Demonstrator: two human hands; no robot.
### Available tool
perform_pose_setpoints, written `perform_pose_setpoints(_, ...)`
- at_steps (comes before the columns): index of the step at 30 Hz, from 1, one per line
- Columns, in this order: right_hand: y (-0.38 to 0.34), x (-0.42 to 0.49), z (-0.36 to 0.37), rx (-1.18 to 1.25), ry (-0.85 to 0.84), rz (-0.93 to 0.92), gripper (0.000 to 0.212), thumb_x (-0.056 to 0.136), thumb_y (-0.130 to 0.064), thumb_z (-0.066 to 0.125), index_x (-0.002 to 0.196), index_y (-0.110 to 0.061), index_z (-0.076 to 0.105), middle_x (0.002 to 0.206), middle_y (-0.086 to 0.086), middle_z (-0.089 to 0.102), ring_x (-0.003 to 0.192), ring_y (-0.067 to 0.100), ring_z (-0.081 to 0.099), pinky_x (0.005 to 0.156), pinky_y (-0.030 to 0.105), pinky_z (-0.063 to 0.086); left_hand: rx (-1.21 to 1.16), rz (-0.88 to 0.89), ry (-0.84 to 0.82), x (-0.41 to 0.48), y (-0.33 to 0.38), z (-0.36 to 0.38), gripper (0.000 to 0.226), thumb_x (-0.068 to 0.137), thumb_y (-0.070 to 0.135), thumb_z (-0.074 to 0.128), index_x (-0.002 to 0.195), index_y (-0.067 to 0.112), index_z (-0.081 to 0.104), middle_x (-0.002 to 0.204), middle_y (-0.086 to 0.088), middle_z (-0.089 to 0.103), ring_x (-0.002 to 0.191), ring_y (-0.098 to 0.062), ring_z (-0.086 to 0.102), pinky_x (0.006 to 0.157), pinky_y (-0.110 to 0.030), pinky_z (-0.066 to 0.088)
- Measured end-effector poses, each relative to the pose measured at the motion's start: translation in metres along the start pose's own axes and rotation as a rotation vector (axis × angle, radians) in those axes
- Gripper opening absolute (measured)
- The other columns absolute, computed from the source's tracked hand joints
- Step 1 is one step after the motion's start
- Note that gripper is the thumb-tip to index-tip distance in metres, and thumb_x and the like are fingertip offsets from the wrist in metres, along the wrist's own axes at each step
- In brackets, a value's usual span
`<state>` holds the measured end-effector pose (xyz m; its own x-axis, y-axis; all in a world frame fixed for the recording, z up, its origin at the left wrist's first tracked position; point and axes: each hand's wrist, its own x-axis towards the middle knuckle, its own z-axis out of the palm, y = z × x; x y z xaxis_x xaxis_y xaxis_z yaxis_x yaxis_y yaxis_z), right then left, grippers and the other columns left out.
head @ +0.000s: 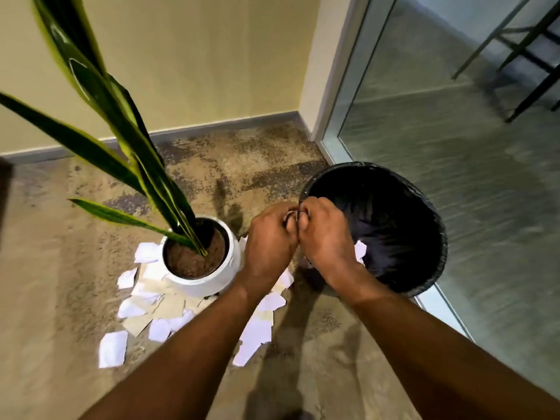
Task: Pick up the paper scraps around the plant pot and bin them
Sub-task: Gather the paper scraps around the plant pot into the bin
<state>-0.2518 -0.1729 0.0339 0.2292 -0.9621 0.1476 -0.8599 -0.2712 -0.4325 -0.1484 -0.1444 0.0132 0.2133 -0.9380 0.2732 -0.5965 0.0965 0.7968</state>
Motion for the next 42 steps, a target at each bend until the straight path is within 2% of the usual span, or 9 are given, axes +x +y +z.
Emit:
perform_pose_setpoints(3,-0.020,-0.007,0.033,-0.038,-0.133,-0.185,0.012,0.086,-0.012,0.049,0.093,-0.009,0.058,0.096,0.016,0.060,0.087,0.038,0.059,0.071,0.043,0.046,0.066,-0.111,0.062,-0.032,-0.040,-0.022,0.026,0.085,0.004,0.055,0.103,0.013,0.072,0.099,-0.003,0.073,0.089,-0.016,0.065,0.080,-0.029,0.051)
perform_pose_setpoints(8,-0.016,-0.033,0.105,-0.208,-0.511,-0.236,0.018,0.086,-0.012,0.053,0.102,-0.011,0.061,0.104,0.015,0.064,0.094,0.034,0.060,0.067,0.031,0.039,0.144,-0.319,0.003,-0.099,-0.115,-0.027,0.025,0.084,0.006,0.058,0.105,0.010,0.072,0.103,-0.008,0.073,0.091,-0.024,0.068,0.082,-0.032,0.053)
perform_pose_setpoints(11,0.007,-0.053,0.155,-0.206,-0.626,-0.222,0.025,0.087,-0.016,0.055,0.111,-0.009,0.061,0.111,0.015,0.064,0.100,0.031,0.060,0.079,0.032,0.047,0.214,-0.417,-0.129,-0.134,-0.153,-0.020,0.027,0.084,0.012,0.063,0.110,0.009,0.070,0.108,-0.013,0.071,0.098,-0.031,0.066,0.085,-0.034,0.051)
perform_pose_setpoints(14,0.031,-0.076,0.194,-0.200,-0.731,-0.222,0.037,0.088,-0.020,0.057,0.124,-0.011,0.055,0.123,0.014,0.057,0.112,0.030,0.054,0.092,0.033,0.044,0.297,-0.443,-0.268,-0.159,-0.185,-0.011,0.035,0.086,0.019,0.064,0.120,0.010,0.063,0.120,-0.013,0.066,0.108,-0.031,0.061,0.090,-0.032,0.045)
perform_pose_setpoints(17,0.046,-0.091,0.229,-0.214,-0.835,-0.241,0.049,0.084,-0.028,0.065,0.128,-0.015,0.049,0.125,0.012,0.051,0.113,0.031,0.054,0.092,0.036,0.044,0.436,-0.441,-0.445,-0.169,-0.210,0.000,0.049,0.090,0.022,0.061,0.137,0.012,0.050,0.136,-0.010,0.055,0.121,-0.027,0.053,0.098,-0.032,0.042)
perform_pose_setpoints(24,0.051,-0.101,0.252,-0.308,-0.830,-0.387,0.066,0.079,-0.030,0.073,0.134,-0.015,0.041,0.130,0.013,0.042,0.109,0.034,0.057,0.085,0.040,0.049,0.652,-0.415,-0.636,-0.171,-0.227,0.011,0.077,0.083,0.027,0.071,0.148,0.018,0.030,0.148,-0.010,0.038,0.128,-0.028,0.042,0.097,-0.035,0.046)
perform_pose_setpoints(29,0.050,-0.098,0.255,-0.270,-0.811,-0.384,0.047,0.084,-0.020,0.067,0.124,-0.011,0.044,0.119,0.013,0.054,0.107,0.032,0.057,0.084,0.038,0.047,0.640,-0.409,-0.573,-0.175,-0.233,0.018,0.057,0.085,0.019,0.065,0.138,0.017,0.043,0.131,-0.011,0.052,0.114,-0.030,0.050,0.086,-0.039,0.051)
perform_pose_setpoints(35,0.050,-0.099,0.256,-0.239,-0.780,-0.347,0.040,0.086,-0.016,0.060,0.122,-0.012,0.042,0.106,0.012,0.065,0.100,0.033,0.061,0.081,0.040,0.050,0.581,-0.474,-0.572,-0.169,-0.238,0.018,0.054,0.085,0.015,0.065,0.136,0.016,0.047,0.124,-0.013,0.058,0.110,-0.031,0.053,0.086,-0.037,0.049)
perform_pose_setpoints(42,0.055,-0.089,0.257,-0.220,-0.726,-0.288,0.022,0.089,-0.018,0.056,0.109,-0.013,0.061,0.109,0.011,0.063,0.100,0.030,0.060,0.080,0.034,0.049,0.430,-0.647,-0.510,-0.155,-0.239,0.012,0.023,0.086,0.015,0.064,0.108,0.016,0.069,0.107,-0.008,0.068,0.092,-0.024,0.061,0.070,-0.026,0.045)
